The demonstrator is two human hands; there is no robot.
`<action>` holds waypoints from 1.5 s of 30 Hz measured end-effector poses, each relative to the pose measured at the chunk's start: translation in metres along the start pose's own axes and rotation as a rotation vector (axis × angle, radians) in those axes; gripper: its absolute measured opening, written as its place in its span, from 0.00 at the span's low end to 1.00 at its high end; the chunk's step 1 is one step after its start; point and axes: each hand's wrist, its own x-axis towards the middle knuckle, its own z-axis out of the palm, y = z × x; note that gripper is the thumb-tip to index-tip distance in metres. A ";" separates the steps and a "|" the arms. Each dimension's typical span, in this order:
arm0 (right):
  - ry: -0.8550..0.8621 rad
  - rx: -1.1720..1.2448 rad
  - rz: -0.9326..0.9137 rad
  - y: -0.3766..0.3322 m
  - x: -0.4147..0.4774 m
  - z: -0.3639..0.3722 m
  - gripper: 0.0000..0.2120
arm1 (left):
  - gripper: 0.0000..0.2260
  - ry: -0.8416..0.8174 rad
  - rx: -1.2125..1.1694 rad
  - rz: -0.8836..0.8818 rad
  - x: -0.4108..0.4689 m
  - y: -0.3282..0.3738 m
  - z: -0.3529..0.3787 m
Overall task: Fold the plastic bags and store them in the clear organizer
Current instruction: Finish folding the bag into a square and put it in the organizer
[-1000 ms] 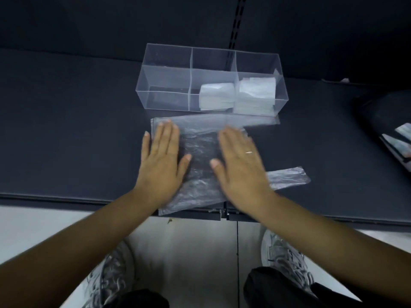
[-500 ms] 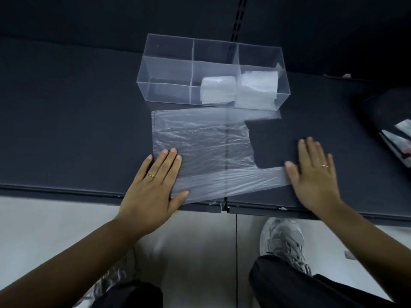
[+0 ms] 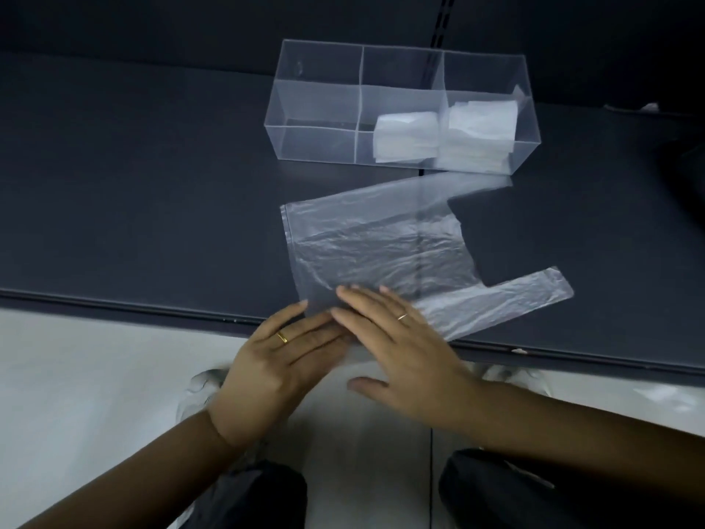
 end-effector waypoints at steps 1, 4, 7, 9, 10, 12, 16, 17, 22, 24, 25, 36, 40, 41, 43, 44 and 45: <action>0.059 0.020 0.006 0.000 0.001 -0.001 0.25 | 0.11 0.011 -0.061 -0.036 0.003 0.005 -0.004; 0.208 0.104 0.106 0.014 -0.007 -0.020 0.08 | 0.12 -0.026 -0.231 -0.236 0.012 0.013 -0.021; 0.182 0.154 0.248 0.036 -0.030 -0.050 0.03 | 0.05 -0.046 -0.489 -0.578 0.016 0.009 -0.042; 0.101 0.230 0.391 0.050 -0.045 -0.072 0.03 | 0.07 -0.050 -0.612 -0.745 0.014 0.002 -0.053; 0.060 0.278 0.452 0.056 -0.052 -0.083 0.04 | 0.06 -0.040 -0.655 -0.796 0.013 -0.002 -0.057; -0.002 0.373 0.522 0.070 -0.059 -0.099 0.08 | 0.05 -0.001 -0.725 -0.867 0.012 -0.013 -0.065; 0.019 0.579 0.563 0.094 -0.053 -0.118 0.05 | 0.08 0.070 -0.827 -0.974 0.019 -0.034 -0.070; 0.064 0.621 0.581 0.101 -0.050 -0.120 0.04 | 0.07 0.076 -0.847 -0.989 0.023 -0.040 -0.069; 0.202 0.720 0.735 0.143 -0.035 -0.107 0.09 | 0.05 0.040 -0.781 -1.094 0.041 -0.077 -0.048; 0.268 0.680 0.842 0.158 -0.028 -0.096 0.08 | 0.08 -0.010 -0.640 -1.134 0.047 -0.090 -0.037; 0.311 0.640 0.883 0.163 -0.024 -0.090 0.08 | 0.09 -0.025 -0.581 -1.145 0.050 -0.094 -0.033; 0.362 0.312 1.003 0.164 -0.004 -0.078 0.12 | 0.05 0.193 0.085 -0.797 0.062 -0.075 -0.013; 0.529 0.046 0.858 0.123 0.015 -0.084 0.13 | 0.17 -0.068 0.076 -0.488 0.064 -0.045 0.010; 0.567 0.017 0.727 0.104 0.025 -0.083 0.11 | 0.19 -0.141 0.061 -0.505 0.063 -0.043 0.016; 0.465 0.063 0.446 0.059 0.049 -0.069 0.13 | 0.26 -0.251 0.098 -0.561 0.055 -0.043 0.024; 0.345 0.143 0.335 0.036 0.062 -0.058 0.16 | 0.29 -0.310 0.151 -0.562 0.050 -0.044 0.027; 0.216 0.230 0.270 0.014 0.074 -0.046 0.20 | 0.31 -0.369 0.206 -0.543 0.045 -0.044 0.029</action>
